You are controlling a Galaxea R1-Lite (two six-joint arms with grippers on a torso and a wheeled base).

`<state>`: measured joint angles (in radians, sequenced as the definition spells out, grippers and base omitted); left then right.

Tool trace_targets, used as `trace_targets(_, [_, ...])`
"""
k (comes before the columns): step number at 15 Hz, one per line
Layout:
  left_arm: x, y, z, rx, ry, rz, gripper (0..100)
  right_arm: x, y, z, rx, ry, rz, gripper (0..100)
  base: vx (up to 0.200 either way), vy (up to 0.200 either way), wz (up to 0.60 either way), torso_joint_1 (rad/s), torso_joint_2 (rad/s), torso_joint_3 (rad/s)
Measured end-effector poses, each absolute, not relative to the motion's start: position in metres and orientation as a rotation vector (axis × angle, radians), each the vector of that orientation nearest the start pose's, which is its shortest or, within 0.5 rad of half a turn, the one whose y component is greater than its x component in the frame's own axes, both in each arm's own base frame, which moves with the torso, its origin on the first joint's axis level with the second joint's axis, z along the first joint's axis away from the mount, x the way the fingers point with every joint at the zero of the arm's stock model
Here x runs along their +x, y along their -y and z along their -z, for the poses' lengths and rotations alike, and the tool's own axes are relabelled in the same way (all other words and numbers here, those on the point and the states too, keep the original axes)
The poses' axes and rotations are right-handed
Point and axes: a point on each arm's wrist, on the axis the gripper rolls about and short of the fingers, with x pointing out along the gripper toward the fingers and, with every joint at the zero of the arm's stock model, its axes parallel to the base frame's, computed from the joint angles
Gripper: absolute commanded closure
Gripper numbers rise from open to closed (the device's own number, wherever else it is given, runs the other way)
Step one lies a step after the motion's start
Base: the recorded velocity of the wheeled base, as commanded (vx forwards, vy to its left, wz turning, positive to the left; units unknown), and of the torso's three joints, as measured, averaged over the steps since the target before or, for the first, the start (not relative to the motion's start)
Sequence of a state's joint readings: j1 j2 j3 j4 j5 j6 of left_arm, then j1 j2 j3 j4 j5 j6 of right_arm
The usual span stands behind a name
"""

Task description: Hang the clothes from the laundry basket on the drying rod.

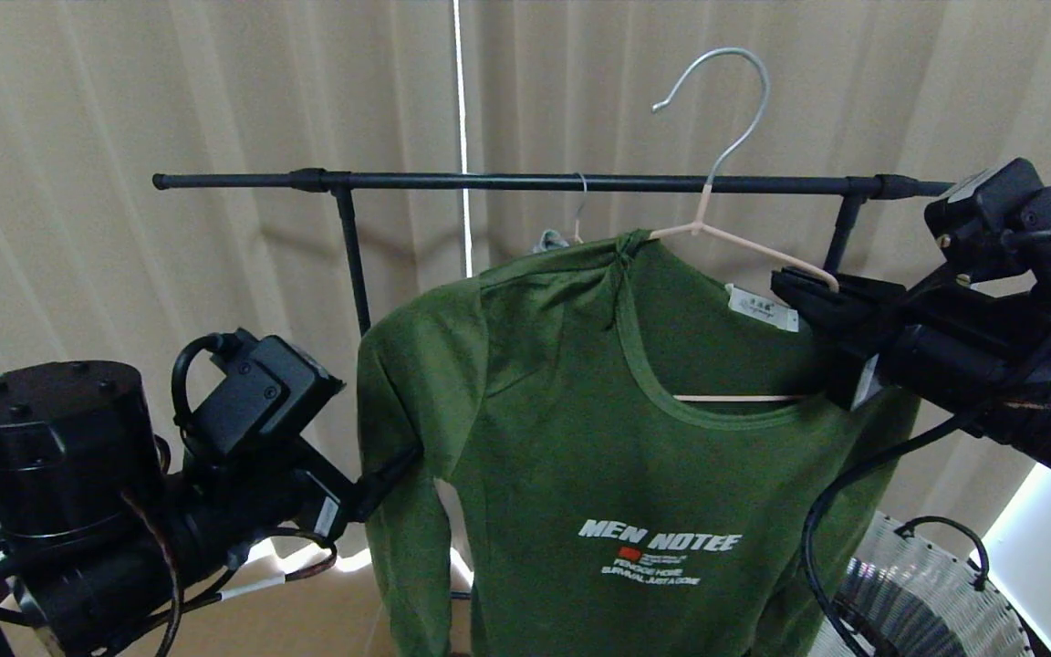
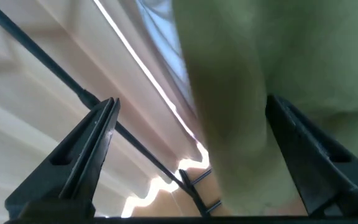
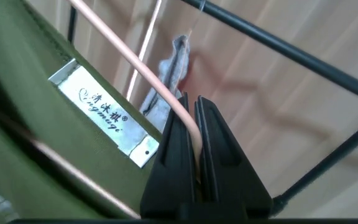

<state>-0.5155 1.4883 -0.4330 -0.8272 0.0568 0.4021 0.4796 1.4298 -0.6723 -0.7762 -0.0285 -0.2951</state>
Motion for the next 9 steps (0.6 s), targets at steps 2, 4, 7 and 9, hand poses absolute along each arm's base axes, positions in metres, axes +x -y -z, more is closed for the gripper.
trace_targets(2, [0.198, 0.11, -0.158, 0.462, -0.139, 0.492, 100, 0.212, -0.109, -0.234, -0.286, 0.085, -0.437, 100, 0.0, 0.0, 0.0, 0.0, 0.0, 0.0])
trace_targets(4, [0.194, 0.105, -0.152, 0.469, -0.153, 0.482, 100, 0.214, -0.104, -0.233, -0.288, 0.076, -0.409, 100, 0.0, 0.0, 0.0, 0.0, 0.0, 0.0])
trace_targets(7, [0.194, 0.081, -0.148, 0.453, -0.136, 0.381, 100, 0.218, -0.089, -0.232, -0.293, 0.065, -0.343, 100, 0.0, 0.0, 0.0, 0.0, 0.0, 0.0])
trace_targets(9, [0.198, 0.067, -0.149, 0.436, -0.136, 0.31, 100, 0.219, -0.084, -0.232, -0.293, 0.061, -0.322, 100, 0.0, 0.0, 0.0, 0.0, 0.0, 0.0])
